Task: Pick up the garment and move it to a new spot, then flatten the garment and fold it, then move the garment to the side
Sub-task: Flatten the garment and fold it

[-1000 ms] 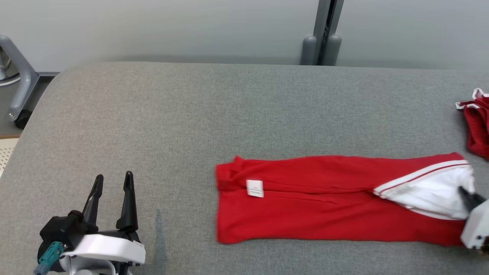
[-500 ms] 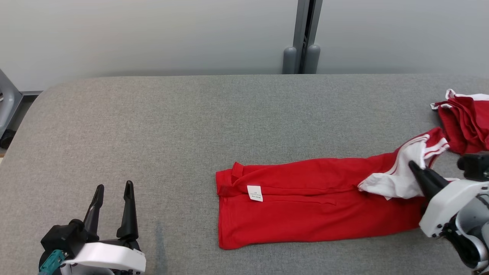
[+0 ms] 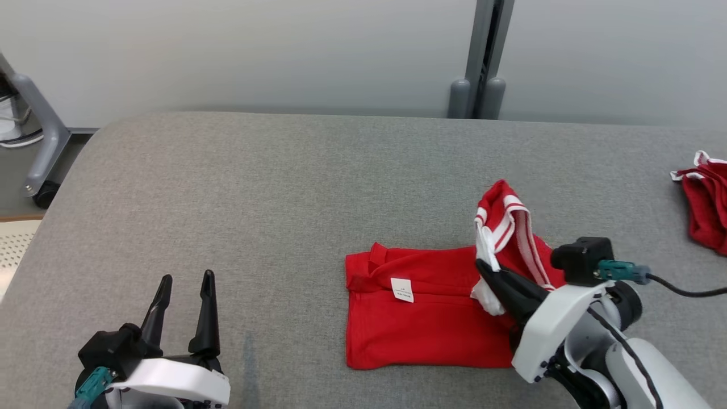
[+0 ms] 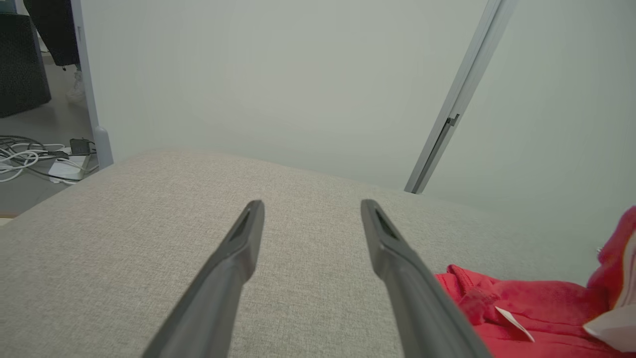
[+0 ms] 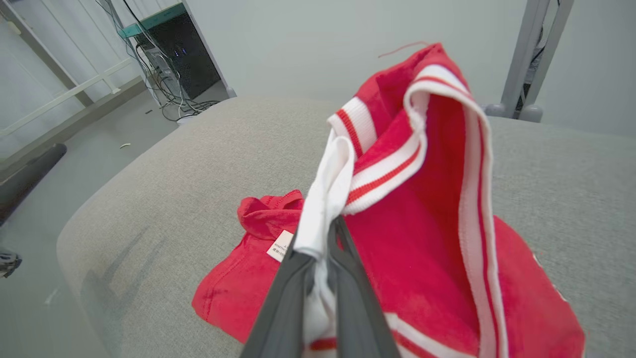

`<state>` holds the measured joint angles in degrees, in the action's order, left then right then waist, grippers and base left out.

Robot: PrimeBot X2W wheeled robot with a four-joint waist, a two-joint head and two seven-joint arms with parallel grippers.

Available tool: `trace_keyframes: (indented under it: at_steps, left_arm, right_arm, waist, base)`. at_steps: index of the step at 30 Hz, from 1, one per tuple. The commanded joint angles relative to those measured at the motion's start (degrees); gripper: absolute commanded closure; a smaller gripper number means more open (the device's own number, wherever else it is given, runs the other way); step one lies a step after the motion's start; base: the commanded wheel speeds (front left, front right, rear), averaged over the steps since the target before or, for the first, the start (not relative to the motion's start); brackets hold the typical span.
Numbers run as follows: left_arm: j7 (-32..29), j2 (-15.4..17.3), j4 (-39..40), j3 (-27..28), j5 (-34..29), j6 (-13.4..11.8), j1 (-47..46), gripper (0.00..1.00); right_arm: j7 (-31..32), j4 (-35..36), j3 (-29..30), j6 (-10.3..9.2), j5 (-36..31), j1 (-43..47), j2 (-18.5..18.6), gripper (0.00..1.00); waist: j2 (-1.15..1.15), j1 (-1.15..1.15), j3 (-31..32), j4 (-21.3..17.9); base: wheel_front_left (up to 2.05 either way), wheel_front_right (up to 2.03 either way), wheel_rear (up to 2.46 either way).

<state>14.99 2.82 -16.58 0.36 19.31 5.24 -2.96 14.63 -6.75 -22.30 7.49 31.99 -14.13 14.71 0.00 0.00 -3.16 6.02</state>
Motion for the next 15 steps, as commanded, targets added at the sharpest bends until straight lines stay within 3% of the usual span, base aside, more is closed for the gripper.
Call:
trace_keyframes:
  at_steps: [1,6,15]
  left_arm:
    - [0.23,0.2,-0.22,-0.53,0.37,0.04,-1.43,0.0]
    - [0.15,0.2,-0.65,-2.75,0.97,-0.27,-2.79,0.0]
    - [0.15,0.21,-1.61,-5.37,1.94,-0.66,-4.16,0.0]
  right_arm:
    - [-0.15,-0.76,-0.95,0.01,-0.29,-1.2,-1.2,1.0]
    - [-0.87,-5.1,-4.27,0.01,-0.42,-3.47,-4.9,1.0]
    - [-3.68,-13.47,-7.07,0.01,-0.2,-6.36,-8.15,1.0]
  waist:
    - [0.0,0.0,-0.16,1.54]
    - [0.0,0.0,-0.93,4.84]
    - [0.0,0.0,-1.97,7.8]
  base:
    - [0.0,0.0,0.0]
    - [0.0,0.0,0.0]
    - [0.0,0.0,0.0]
